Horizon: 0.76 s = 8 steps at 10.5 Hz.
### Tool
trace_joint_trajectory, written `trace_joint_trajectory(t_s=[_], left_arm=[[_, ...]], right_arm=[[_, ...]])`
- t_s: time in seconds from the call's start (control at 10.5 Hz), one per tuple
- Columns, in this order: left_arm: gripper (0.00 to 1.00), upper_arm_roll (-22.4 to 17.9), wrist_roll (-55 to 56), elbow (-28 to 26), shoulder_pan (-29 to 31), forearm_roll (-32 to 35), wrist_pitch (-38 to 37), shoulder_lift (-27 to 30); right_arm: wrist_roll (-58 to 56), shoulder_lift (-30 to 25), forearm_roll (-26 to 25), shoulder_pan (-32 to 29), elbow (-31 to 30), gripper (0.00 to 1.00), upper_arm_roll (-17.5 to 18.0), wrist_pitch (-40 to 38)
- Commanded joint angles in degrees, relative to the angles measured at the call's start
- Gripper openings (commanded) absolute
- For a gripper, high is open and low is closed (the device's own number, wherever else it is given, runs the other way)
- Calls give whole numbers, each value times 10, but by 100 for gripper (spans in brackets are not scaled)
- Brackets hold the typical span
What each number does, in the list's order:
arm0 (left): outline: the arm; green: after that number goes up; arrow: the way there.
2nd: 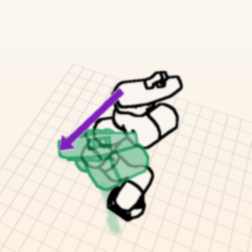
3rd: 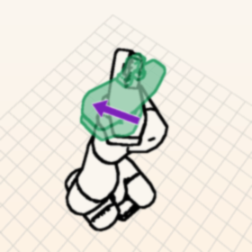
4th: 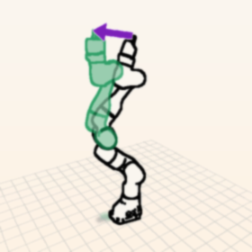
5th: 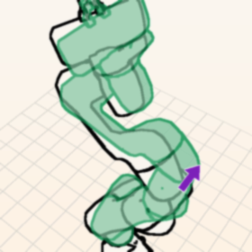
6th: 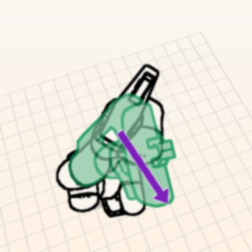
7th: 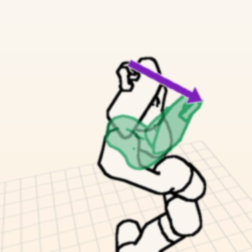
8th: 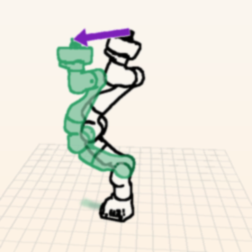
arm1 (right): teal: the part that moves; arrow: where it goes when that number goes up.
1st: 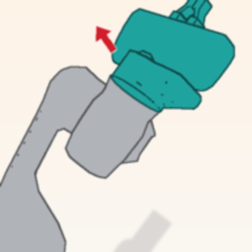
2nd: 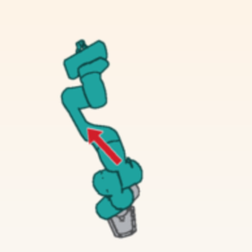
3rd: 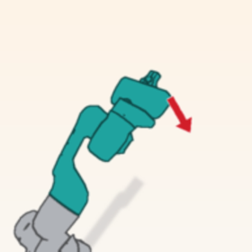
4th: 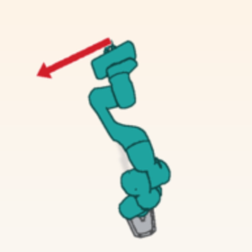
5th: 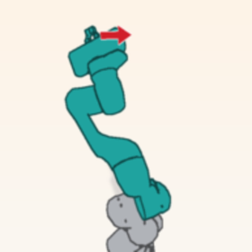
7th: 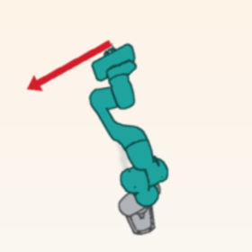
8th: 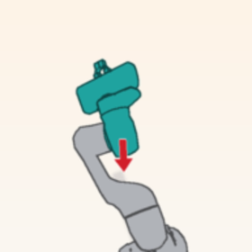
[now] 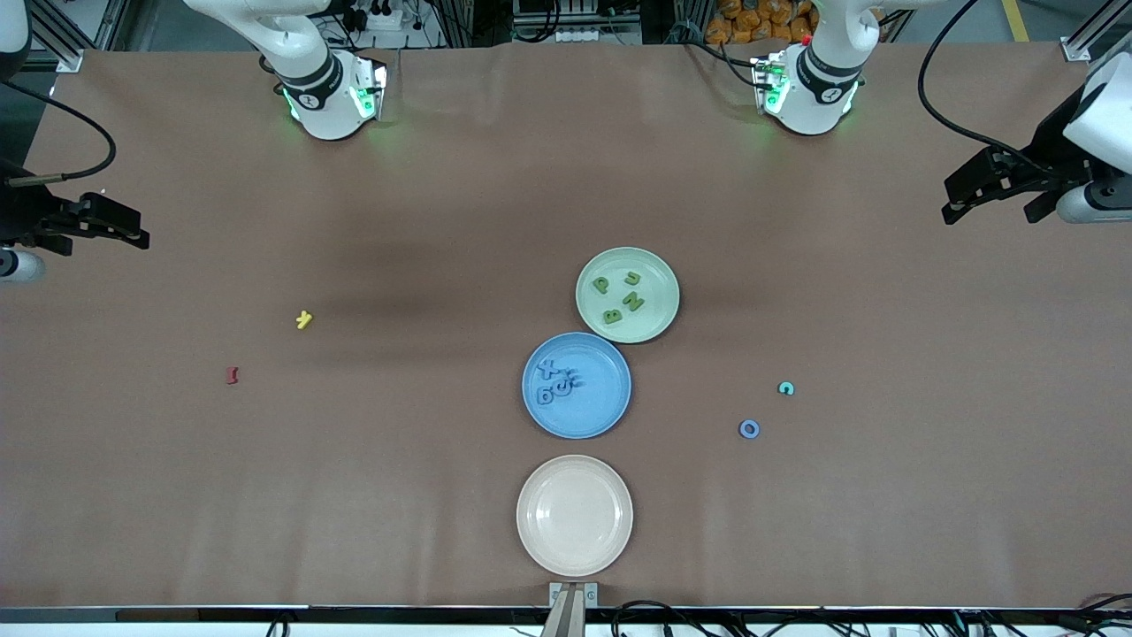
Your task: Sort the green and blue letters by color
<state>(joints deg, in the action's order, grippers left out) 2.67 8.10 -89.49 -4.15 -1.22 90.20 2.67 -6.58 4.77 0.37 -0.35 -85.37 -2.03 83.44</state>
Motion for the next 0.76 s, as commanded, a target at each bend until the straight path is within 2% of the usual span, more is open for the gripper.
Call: trace_joint_trajectory(t_s=[0.0, 0.67], left_arm=[[100, 1, -3, 6, -2, -10, -8, 1], [100, 2, 0, 4, -4, -12, -8, 1]], right_arm=[[12, -10, -12, 0, -2, 100, 2, -2], [13, -13, -12, -1, -1, 100, 1, -7]])
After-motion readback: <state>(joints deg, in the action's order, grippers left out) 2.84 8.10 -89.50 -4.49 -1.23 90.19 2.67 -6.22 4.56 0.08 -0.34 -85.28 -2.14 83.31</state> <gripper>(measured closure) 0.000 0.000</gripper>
